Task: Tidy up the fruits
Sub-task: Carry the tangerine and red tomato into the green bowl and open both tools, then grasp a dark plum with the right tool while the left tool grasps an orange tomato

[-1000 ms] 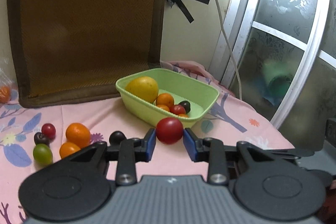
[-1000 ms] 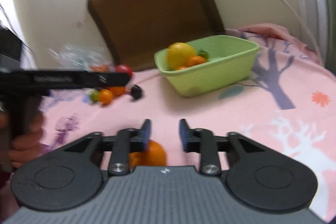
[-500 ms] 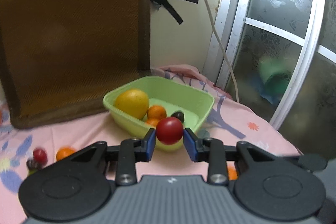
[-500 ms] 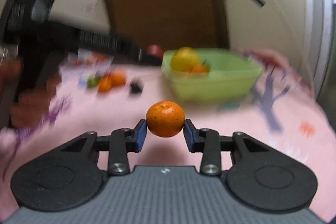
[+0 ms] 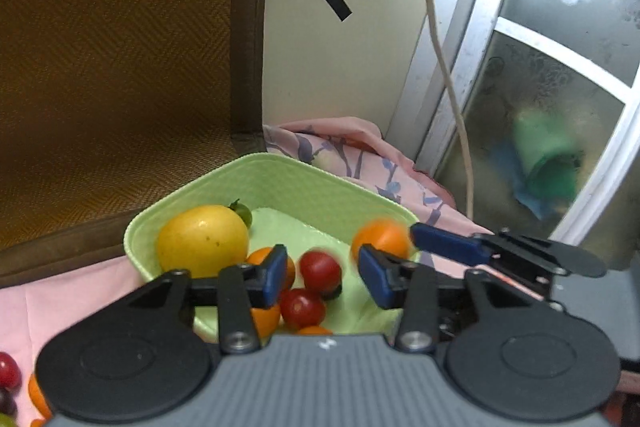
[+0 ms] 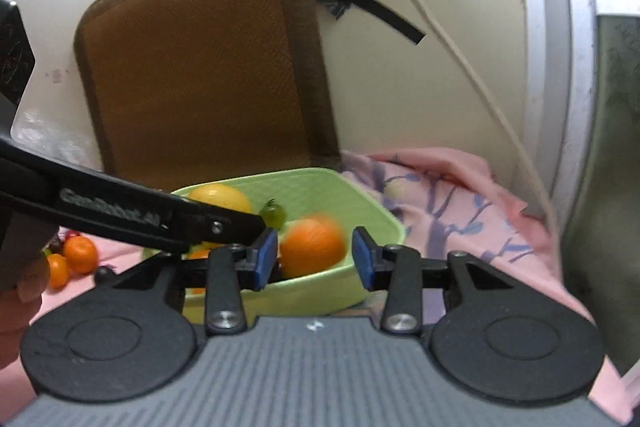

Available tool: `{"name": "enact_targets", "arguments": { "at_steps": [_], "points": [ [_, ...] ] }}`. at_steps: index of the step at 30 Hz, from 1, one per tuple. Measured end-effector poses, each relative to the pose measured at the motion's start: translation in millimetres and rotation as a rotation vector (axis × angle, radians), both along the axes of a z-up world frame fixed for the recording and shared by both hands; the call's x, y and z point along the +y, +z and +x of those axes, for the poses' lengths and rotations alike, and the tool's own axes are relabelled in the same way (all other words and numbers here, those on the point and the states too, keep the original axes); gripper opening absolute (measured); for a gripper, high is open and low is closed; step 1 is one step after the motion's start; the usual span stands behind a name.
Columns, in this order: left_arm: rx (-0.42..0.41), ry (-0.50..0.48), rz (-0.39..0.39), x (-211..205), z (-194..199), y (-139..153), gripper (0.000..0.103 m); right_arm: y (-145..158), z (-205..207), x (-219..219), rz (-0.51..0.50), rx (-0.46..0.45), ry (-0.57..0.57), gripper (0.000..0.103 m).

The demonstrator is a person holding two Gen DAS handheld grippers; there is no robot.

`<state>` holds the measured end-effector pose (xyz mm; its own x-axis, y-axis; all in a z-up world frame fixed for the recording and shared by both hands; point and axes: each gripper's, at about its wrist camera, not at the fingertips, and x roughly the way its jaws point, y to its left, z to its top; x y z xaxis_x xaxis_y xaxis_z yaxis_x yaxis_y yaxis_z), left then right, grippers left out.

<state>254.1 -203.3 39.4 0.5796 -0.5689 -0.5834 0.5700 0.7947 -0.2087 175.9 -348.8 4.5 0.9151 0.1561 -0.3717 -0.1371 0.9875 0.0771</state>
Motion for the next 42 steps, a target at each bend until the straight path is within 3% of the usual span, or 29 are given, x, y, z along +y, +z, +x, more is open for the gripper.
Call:
{"name": "enact_targets", "arguments": {
  "at_steps": [3,6,12,16,20,26,31,37,42],
  "points": [
    [0.020,0.004,-0.015,2.6,2.5,-1.6,0.046,-1.8,-1.0,-6.1,0.034,-0.011,-0.005,0.053],
    [-0.012,0.030,-0.051,21.3,-5.3,13.0,0.046,0.0,-7.9,-12.2,0.076,-0.048,0.002,0.053],
    [-0.158,0.160,-0.143,117.6,-52.1,59.2,0.046,11.2,-28.0,-17.0,0.114,-0.149,-0.023,0.052],
    [-0.219,0.303,-0.088,183.1,-88.5,63.3,0.046,21.8,-35.1,-8.7,0.161,-0.141,0.025,0.046],
    [-0.194,0.388,-0.017,222.4,-114.7,44.6,0.046,29.8,-44.2,22.9,0.142,-0.110,0.147,0.046],
    [-0.157,0.349,0.043,214.8,-125.2,7.1,0.046,23.5,-38.3,102.1,-0.029,-0.008,0.347,0.045],
    [-0.134,0.281,0.051,196.6,-113.0,-10.0,0.046,3.6,-23.5,145.9,-0.182,0.045,0.374,0.045],
    [-0.113,0.242,0.059,183.0,-95.4,-19.9,0.046,-8.3,-5.3,152.1,-0.188,0.109,0.357,0.045],
    [-0.099,0.197,0.133,161.6,-78.2,-31.0,0.046,-11.7,3.2,155.2,-0.181,0.173,0.358,0.045]
  ]
}}
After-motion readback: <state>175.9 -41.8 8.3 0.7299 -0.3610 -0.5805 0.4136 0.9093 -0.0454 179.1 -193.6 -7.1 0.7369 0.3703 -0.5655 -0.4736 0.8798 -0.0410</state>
